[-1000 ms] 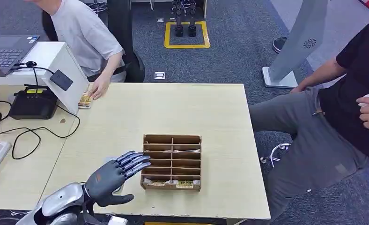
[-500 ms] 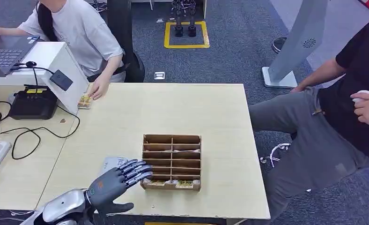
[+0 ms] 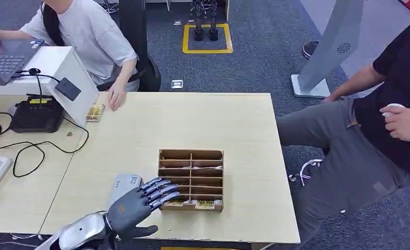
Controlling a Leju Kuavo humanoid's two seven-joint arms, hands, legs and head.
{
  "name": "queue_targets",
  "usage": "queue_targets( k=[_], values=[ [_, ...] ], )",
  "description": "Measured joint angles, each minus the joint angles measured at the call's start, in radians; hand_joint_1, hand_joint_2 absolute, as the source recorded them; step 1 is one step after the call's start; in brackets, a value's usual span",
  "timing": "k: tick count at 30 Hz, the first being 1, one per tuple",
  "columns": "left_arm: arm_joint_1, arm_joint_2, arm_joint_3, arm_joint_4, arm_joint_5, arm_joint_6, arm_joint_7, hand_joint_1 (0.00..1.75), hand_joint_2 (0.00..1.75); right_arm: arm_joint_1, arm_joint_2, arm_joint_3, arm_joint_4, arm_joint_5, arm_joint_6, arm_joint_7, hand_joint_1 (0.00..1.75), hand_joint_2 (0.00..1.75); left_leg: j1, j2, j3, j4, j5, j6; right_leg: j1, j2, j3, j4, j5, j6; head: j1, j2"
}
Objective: Pass the card to the sensor for recognition and then transmit it.
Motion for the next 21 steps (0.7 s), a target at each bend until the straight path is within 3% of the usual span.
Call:
queue_targets(
  k=[21],
  values=[
    [-0.027, -0.069, -0.04, 0.089, -0.075, 0.034, 0.105, 0.0, 1.75, -0.002, 0.0, 0.0, 0.0, -0.003, -0.009, 0.005, 0.0, 1.75, 0.0, 0.0, 0.0, 0.0, 0.0, 0.0, 0.0, 0.0, 0.0, 0.0, 0.0, 0.0, 0.0, 0.0]
  ],
)
